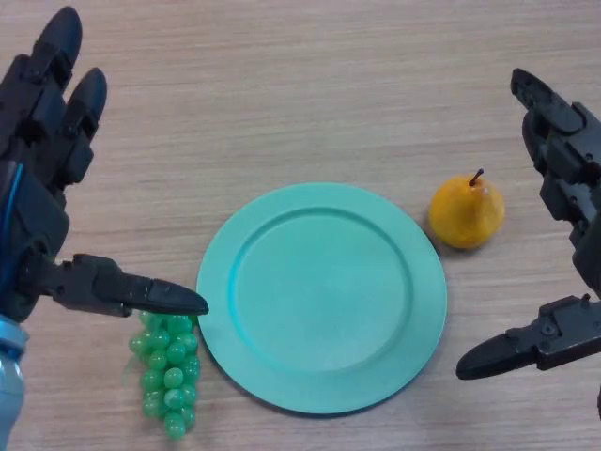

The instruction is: Pick up the yellow pear and place it on the plate

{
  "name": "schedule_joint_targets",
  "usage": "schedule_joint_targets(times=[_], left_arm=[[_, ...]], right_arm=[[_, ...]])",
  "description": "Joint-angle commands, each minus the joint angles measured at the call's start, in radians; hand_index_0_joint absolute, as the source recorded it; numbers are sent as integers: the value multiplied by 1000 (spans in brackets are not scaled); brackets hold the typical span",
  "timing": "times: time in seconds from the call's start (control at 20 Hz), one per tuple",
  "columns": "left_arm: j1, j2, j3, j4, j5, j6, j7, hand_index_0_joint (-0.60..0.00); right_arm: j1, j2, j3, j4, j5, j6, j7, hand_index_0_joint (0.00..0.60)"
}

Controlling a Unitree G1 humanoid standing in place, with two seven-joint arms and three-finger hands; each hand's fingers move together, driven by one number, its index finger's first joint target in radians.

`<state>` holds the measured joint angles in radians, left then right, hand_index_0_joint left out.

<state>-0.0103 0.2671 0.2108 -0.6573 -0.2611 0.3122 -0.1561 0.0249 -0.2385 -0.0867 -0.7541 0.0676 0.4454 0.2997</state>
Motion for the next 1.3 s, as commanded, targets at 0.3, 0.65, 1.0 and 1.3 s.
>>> schedule_joint_targets(times=[0.3,0.65,1.0,1.3], left_arm=[[53,9,97,-8,12,-189,-107,0],[41,5,87,-28,-12,-176,-52,0],[50,3,78,-74,-27,-130,-45,0],[94,-19,116,-70,-16,-182,-79,0]], right_arm=[[-84,-32,-36,56,2,-209,-52,0],[-295,-90,-44,493,-32,-453,-84,0],[-523,-116,-6,1042,-132,-740,-128,0],[-741,-128,17,1618,-224,-1041,-210,0]])
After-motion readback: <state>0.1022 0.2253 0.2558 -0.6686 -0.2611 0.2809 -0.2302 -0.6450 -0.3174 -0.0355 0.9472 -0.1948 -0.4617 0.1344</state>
